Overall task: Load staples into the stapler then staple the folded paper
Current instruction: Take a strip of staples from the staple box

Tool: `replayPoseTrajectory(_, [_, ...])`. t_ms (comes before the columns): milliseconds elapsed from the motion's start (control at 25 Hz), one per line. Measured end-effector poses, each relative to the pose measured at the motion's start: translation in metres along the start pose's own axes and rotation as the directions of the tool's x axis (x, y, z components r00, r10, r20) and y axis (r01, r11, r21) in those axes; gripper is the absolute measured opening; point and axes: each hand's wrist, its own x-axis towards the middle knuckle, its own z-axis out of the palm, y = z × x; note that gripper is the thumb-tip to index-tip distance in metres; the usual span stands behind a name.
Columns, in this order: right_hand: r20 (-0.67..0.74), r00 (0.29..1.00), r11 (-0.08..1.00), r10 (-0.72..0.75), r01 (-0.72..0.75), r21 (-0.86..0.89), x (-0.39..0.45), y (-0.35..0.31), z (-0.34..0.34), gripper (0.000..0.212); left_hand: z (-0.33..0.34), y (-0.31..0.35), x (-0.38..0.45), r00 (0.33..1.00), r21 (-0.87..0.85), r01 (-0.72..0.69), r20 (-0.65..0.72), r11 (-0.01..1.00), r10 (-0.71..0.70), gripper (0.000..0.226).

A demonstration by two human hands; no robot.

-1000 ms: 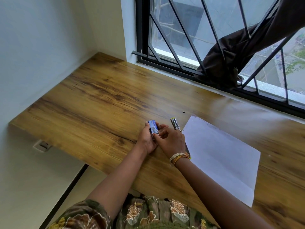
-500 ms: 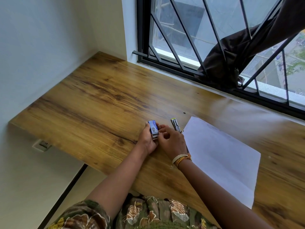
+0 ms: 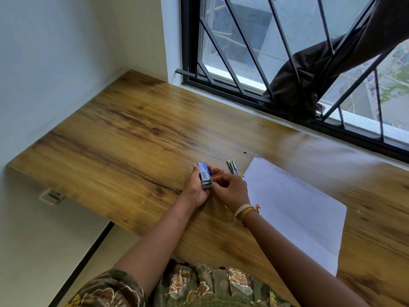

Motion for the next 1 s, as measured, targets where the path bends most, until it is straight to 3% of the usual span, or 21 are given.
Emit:
replayPoseTrajectory(400, [-0.017,1.000,1.000,0.010,-0.010,0.011,0.003,0.001,0.001,0.011,-0.001,-0.001,0.000,1.000,0.029,-0.016,0.004,0.999,0.016,0.052])
replayPoseTrajectory(560, [-0.104,0.994,1.000,0.020,-0.018,0.021,0.001,-0.002,0.000,0.010,0.005,0.002,-0.004,0.999,0.032,-0.024,-0.035,0.999,0.025,0.050])
replayPoseTrajectory(800, [-0.087,0.981,0.956,0.172,-0.145,0.256,0.005,0.004,0.003,0.005,0.012,0.005,-0.001,0.994,0.037,-0.082,-0.064,0.996,0.085,0.046])
replayPoseTrajectory(920, [-0.078,0.976,0.929,0.204,-0.168,0.331,0.007,0.003,0.002,0.007,0.013,0.009,0.006,0.972,0.225,-0.170,-0.124,0.960,0.201,0.041])
replayPoseTrajectory(1000, [-0.084,0.980,0.927,0.179,-0.139,0.348,0.006,-0.002,-0.001,0.006,0.015,0.015,0.009,0.916,0.461,-0.223,-0.203,0.859,0.346,0.033])
